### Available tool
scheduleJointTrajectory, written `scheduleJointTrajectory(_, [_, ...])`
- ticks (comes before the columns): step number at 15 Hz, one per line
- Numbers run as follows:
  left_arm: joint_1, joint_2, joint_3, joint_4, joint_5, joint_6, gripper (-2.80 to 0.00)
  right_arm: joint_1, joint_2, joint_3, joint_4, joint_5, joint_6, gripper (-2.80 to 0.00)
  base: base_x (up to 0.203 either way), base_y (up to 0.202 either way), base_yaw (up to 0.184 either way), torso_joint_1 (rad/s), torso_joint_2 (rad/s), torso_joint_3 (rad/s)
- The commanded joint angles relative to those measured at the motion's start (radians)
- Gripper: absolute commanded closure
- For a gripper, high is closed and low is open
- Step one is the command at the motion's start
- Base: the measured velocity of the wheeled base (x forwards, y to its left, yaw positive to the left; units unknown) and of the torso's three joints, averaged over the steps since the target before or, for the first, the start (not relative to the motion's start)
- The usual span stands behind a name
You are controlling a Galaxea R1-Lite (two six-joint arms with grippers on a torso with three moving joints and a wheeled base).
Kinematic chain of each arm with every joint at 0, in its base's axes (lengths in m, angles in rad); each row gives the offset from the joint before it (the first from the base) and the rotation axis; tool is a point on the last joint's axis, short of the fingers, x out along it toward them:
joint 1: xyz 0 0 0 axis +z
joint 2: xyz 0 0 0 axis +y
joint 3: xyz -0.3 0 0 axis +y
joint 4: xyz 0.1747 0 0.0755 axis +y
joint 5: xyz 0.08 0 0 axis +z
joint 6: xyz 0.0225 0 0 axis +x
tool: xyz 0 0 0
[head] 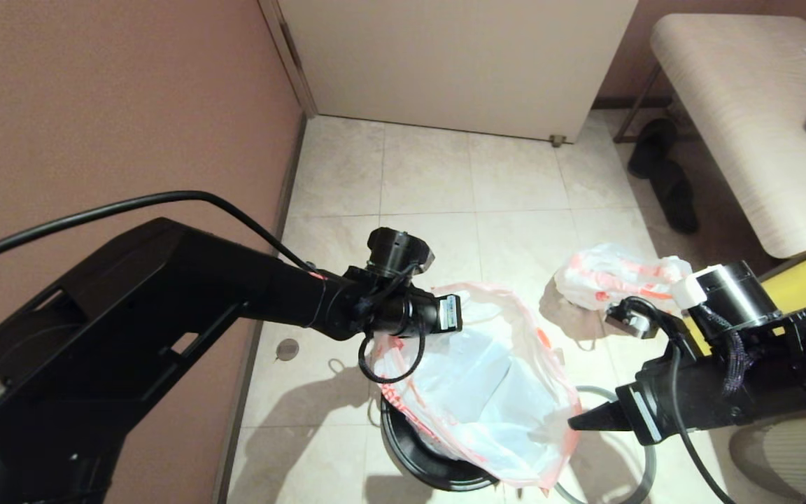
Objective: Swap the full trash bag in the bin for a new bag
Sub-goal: Put the new garbage bag on the trash can
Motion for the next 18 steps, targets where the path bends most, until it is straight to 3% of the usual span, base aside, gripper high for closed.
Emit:
scheduleJointTrajectory(1, [0.000, -0.032, 0.008, -0.002, -0.002, -0.003, 0.00, 0.014, 0.037, 0.001, -0.015, -0.036, 0.000, -2.80, 0.000, 0.000, 0.000, 0.000, 0.00, 0.000])
scheduleJointTrajectory(9, [0.039, -0.056, -0.011, -0.023, -0.003, 0.004, 0.00, 0.039, 0.160, -0.006, -0.123, -0.181, 0.000, -2.80, 0.000, 0.000, 0.000, 0.000, 0.00, 0.000])
scheduleJointTrajectory(11, [0.038, -0.064, -0.006, -0.022, -0.003, 0.003, 0.00, 0.041, 0.165, -0.006, -0.139, -0.182, 0.004, -2.80, 0.000, 0.000, 0.000, 0.000, 0.00, 0.000])
scheduleJointTrajectory(15, [-0.020, -0.078, 0.042, -0.023, 0.002, 0.010, 0.00, 0.043, 0.156, -0.002, -0.139, -0.190, 0.036, -2.80, 0.000, 0.000, 0.000, 0.000, 0.00, 0.000])
scheduleJointTrajectory(18, [-0.020, -0.076, 0.027, -0.021, 0.003, 0.009, 0.00, 0.040, 0.220, -0.004, -0.161, -0.236, 0.041, -2.80, 0.000, 0.000, 0.000, 0.000, 0.00, 0.000])
